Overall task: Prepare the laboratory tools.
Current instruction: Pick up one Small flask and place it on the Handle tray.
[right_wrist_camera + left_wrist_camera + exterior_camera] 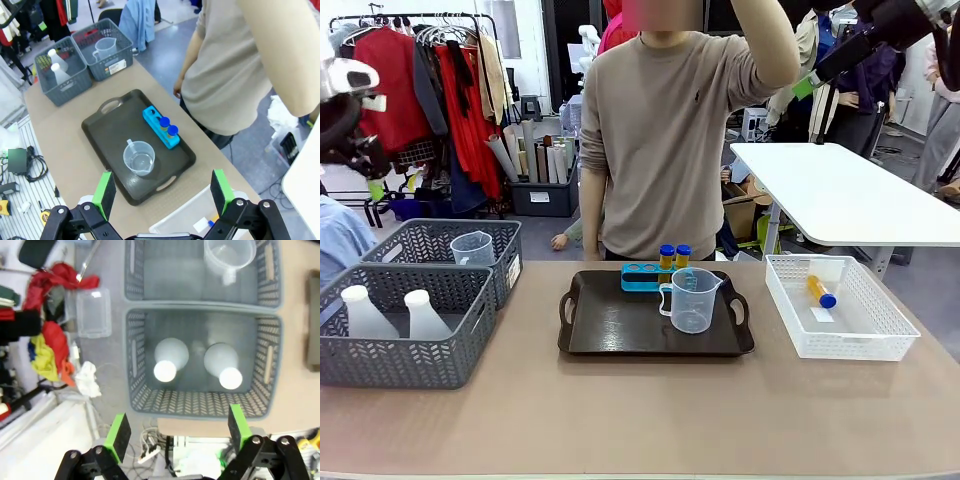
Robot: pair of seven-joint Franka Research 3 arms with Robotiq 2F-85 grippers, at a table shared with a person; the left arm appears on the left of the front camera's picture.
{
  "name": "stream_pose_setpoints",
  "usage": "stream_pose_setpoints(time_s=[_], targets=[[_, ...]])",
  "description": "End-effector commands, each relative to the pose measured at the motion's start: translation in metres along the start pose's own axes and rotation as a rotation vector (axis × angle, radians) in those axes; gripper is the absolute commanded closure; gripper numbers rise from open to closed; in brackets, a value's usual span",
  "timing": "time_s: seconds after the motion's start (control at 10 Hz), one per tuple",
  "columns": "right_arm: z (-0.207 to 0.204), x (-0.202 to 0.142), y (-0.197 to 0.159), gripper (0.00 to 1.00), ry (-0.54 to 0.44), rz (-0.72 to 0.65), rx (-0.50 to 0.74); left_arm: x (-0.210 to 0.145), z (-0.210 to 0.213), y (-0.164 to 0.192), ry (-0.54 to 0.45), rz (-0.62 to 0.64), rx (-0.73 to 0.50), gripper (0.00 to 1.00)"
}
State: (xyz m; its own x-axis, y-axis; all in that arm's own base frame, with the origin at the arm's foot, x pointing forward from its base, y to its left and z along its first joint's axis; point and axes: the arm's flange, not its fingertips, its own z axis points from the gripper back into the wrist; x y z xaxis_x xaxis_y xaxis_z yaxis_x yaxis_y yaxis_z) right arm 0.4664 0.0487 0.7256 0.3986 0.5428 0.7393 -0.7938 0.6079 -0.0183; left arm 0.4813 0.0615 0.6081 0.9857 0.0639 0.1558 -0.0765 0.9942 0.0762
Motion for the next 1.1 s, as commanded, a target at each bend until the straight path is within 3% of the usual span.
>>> stream_pose_setpoints(time_s=[0.0,0.5,1.0], targets=[[0.0,0.0,0.002,0.0,-0.006,0.002,0.003,0.001,-0.036,0.015,0.048,0.021,-0.052,0.0],[0.0,0.0,0.002,0.0,-0.006,0.002,0.003,-0.005,-0.113,0.025,0.098,0.058,-0.105,0.0],[0.0,0.0,0.002,0.0,-0.006,0.002,0.003,-0.019,-0.136,0.03,0.095,0.138,-0.139,0.0]])
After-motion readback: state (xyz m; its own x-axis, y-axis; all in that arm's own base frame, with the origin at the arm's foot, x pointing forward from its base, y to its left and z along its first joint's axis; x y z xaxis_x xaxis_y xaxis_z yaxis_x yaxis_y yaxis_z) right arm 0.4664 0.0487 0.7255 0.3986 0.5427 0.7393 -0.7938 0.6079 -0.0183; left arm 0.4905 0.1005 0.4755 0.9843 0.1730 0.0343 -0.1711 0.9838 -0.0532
